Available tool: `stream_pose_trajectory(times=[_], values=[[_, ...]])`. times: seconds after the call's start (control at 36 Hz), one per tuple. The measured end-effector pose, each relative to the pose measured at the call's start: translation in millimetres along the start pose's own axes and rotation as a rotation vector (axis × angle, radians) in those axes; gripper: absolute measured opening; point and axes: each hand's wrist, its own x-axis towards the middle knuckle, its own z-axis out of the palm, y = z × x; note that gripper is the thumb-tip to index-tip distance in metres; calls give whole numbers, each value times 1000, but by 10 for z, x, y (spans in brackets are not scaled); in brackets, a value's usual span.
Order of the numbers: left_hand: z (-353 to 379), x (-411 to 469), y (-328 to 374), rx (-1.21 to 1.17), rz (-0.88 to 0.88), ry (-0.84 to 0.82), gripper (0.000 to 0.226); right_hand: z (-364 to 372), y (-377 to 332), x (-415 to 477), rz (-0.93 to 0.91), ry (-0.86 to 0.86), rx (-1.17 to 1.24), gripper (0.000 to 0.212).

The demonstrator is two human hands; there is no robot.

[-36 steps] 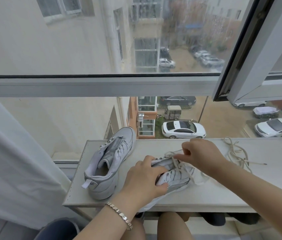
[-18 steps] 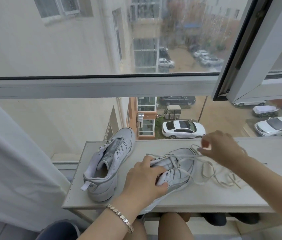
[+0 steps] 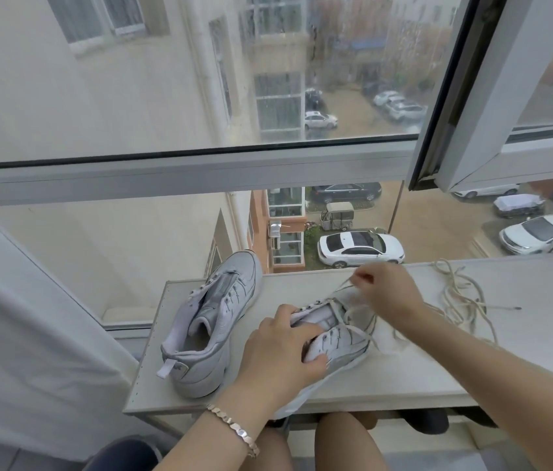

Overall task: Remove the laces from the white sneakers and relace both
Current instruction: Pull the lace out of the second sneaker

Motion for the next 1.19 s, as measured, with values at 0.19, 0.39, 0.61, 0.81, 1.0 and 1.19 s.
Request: stream_pose_trajectory(times=[0.19, 0.39, 0.61, 0.81, 1.0, 1.19], values=[[0, 18, -6, -9, -5, 9, 38, -244, 258, 55, 212, 51, -169, 18], [2, 21, -2, 0, -6, 10, 38, -95, -213, -271, -37, -272, -91, 29], [-10, 16, 5, 7, -5, -4, 38, -3, -406, -162, 140, -524, -173, 41], [-8, 30, 2, 17, -13, -12, 38, -19, -236, -169, 483, -449, 703, 25], [-24, 30, -10, -11, 7, -23, 34, -158, -110, 80, 692, -654, 981, 24], [-27, 34, -22, -22, 30, -52, 35, -397, -53, 345, 151, -583, 126, 37]])
